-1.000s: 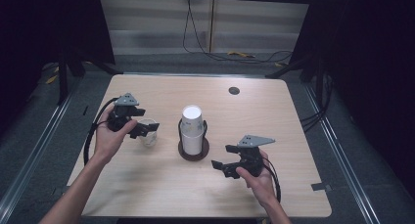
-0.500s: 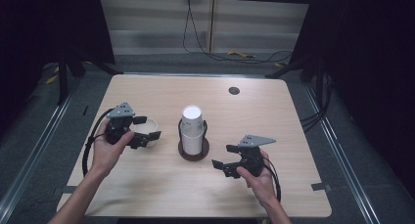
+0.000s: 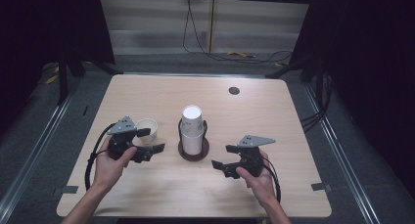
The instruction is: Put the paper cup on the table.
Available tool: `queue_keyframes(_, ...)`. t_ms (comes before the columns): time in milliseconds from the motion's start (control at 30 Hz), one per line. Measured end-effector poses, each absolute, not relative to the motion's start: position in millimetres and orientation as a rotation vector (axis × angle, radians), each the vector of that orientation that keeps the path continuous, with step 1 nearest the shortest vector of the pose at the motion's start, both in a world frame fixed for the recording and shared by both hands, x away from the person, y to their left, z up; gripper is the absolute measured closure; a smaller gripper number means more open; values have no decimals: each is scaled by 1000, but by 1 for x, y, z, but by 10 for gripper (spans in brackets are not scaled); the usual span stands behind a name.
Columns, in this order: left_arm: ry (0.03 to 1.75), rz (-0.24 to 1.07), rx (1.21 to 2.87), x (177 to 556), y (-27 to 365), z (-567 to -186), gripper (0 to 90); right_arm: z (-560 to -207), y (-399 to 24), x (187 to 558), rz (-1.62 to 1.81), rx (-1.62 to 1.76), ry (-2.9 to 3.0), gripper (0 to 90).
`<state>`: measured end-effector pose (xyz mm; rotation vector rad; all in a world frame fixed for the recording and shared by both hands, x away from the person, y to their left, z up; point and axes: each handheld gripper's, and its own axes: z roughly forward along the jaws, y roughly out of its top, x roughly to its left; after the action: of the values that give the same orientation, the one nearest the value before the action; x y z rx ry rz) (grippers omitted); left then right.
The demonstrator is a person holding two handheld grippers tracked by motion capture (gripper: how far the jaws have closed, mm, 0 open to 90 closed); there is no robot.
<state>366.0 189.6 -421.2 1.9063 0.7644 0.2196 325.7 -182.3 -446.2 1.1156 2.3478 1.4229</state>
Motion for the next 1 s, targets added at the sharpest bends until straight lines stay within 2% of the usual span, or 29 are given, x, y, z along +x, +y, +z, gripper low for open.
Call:
queue_keyframes(67, 775, 214, 1873, 361, 189, -426, 182, -446, -183, 325, 1427, 1119, 2343, 171)
queue_keyframes(433, 755, 224, 1910, 346, 189, -444, 182, -446, -182, 327, 1429, 1123, 2337, 171)
queue_keyframes(833, 753, 176, 1903, 332, 182, -462, 180, -449, -181, 324, 1419, 1137, 2326, 172)
queue_keyframes(933, 797, 167, 1924, 329, 182, -466, 180, -451, -178, 324, 1411, 1130, 2330, 171)
queue_keyframes(1000, 796, 127, 1924, 329, 181, -469, 181, -452, -177, 324, 1421, 1131, 2334, 171)
